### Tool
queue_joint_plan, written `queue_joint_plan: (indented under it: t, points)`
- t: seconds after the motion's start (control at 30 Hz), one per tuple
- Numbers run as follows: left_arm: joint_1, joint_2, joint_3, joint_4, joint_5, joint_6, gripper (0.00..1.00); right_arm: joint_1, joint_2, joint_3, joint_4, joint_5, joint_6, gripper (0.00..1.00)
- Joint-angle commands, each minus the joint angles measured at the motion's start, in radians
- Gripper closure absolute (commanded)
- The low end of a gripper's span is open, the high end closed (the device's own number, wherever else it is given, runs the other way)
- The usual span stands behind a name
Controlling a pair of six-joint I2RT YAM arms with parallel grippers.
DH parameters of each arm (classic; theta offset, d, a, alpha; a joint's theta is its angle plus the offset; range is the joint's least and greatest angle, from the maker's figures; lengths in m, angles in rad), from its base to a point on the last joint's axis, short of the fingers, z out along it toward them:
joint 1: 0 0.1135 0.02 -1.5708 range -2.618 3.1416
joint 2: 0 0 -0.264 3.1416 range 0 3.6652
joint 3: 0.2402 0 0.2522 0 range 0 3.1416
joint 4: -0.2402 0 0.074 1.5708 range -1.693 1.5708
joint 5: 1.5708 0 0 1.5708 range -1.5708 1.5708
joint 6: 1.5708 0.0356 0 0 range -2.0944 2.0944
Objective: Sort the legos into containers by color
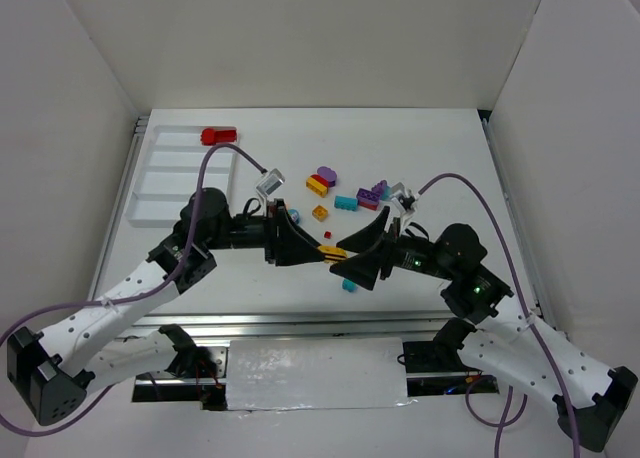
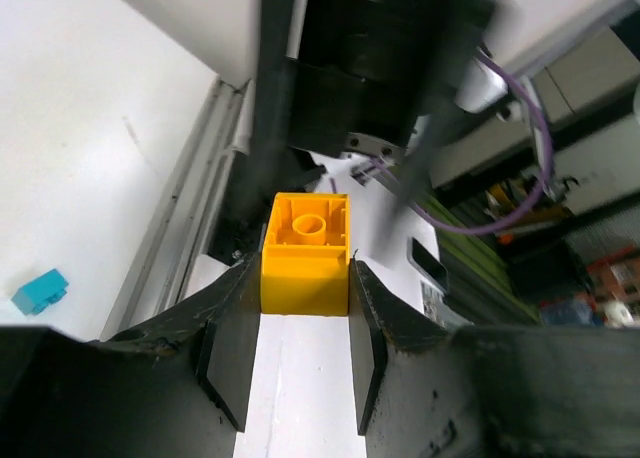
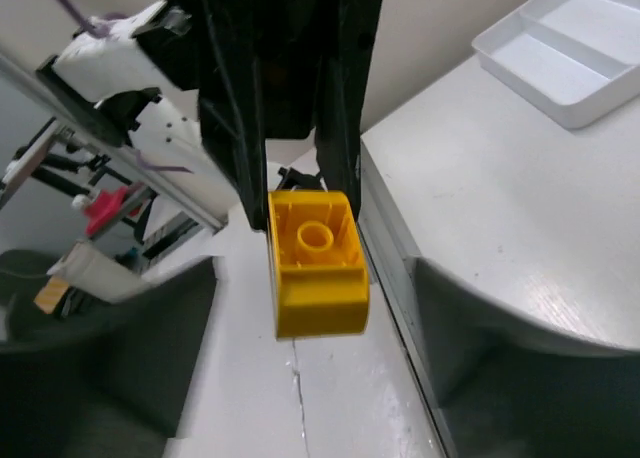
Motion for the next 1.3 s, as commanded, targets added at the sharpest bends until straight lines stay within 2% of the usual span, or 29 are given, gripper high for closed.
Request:
queue_joint_plan:
  t: [0.0,0.03,0.07,0.1,0.13,0.2,0.23,0.27,0.33,0.37,0.47,0.6,0.63,0.8,0.83,0.9,1.0,1.03,1.17,1.27]
  points:
    - [-0.042,0.018,0.085,-0.194,-0.197,0.087,1.0,0.005,0.001,-0.006,0.005,0.147,-0.032,0.01]
    - [-0.042,0.03,0.128,-0.266,-0.371,0.098,1.0,0.003,-0.005,-0.003,-0.031,0.21,-0.027,0.0]
    - [-0.038,0.039,0.152,-0.335,-0.468,0.101,1.0,0.005,-0.007,0.002,-0.08,0.288,-0.021,0.0]
    - [-0.03,0.053,0.174,-0.46,-0.559,0.098,1.0,-0.003,-0.004,0.012,-0.186,0.442,-0.004,0.0]
    - [-0.021,0.065,0.191,-0.511,-0.724,0.087,1.0,-0.006,0.004,0.032,-0.235,0.514,0.008,0.0]
    - [0.056,0.093,0.219,-0.587,-0.828,0.044,1.0,-0.02,0.009,0.045,-0.361,0.679,0.048,0.0]
    - [0.102,0.099,0.22,-0.632,-0.856,0.027,1.0,-0.021,0.006,0.048,-0.384,0.703,0.054,0.0]
    - [0.204,0.111,0.216,-0.642,-0.882,0.015,1.0,-0.024,0.003,0.046,-0.401,0.715,0.054,0.0]
    - [0.307,0.131,0.214,-0.663,-0.917,-0.011,1.0,-0.024,-0.016,0.038,-0.423,0.702,0.046,0.0]
    - [0.399,0.17,0.228,-0.673,-0.972,-0.019,1.0,-0.026,-0.02,0.035,-0.429,0.694,0.043,0.0]
    - [0.542,0.295,0.283,-0.658,-1.053,-0.037,1.0,-0.024,-0.043,0.028,-0.446,0.674,0.034,0.0]
    - [0.65,0.518,0.393,-0.523,-1.028,-0.016,1.0,-0.026,-0.05,0.025,-0.447,0.639,0.027,0.0]
    - [0.674,0.617,0.479,-0.519,-1.026,-0.013,1.0,-0.026,-0.05,0.023,-0.447,0.631,0.025,0.0]
    - [0.717,0.881,0.744,-0.548,-1.063,0.023,1.0,-0.029,-0.045,0.006,-0.412,0.533,0.034,0.0]
    - [0.729,0.962,0.834,-0.564,-1.054,0.032,1.0,-0.027,-0.044,0.003,-0.409,0.524,0.034,0.0]
    - [0.752,1.057,0.933,-0.607,-1.032,0.049,1.0,-0.027,-0.037,0.002,-0.408,0.513,0.037,0.0]
    - [0.775,1.099,0.947,-0.586,-1.012,0.043,1.0,-0.029,-0.037,-0.009,-0.388,0.496,0.037,0.0]
    - [0.791,1.109,0.938,-0.567,-0.988,0.037,0.94,-0.029,-0.036,-0.011,-0.382,0.488,0.037,0.01]
    - [0.808,1.153,0.95,-0.544,-0.956,0.033,0.84,-0.029,-0.002,0.012,-0.388,0.49,0.019,0.0]
    - [0.817,1.181,0.946,-0.529,-0.92,0.026,0.51,-0.029,0.018,0.014,-0.38,0.508,0.011,0.0]
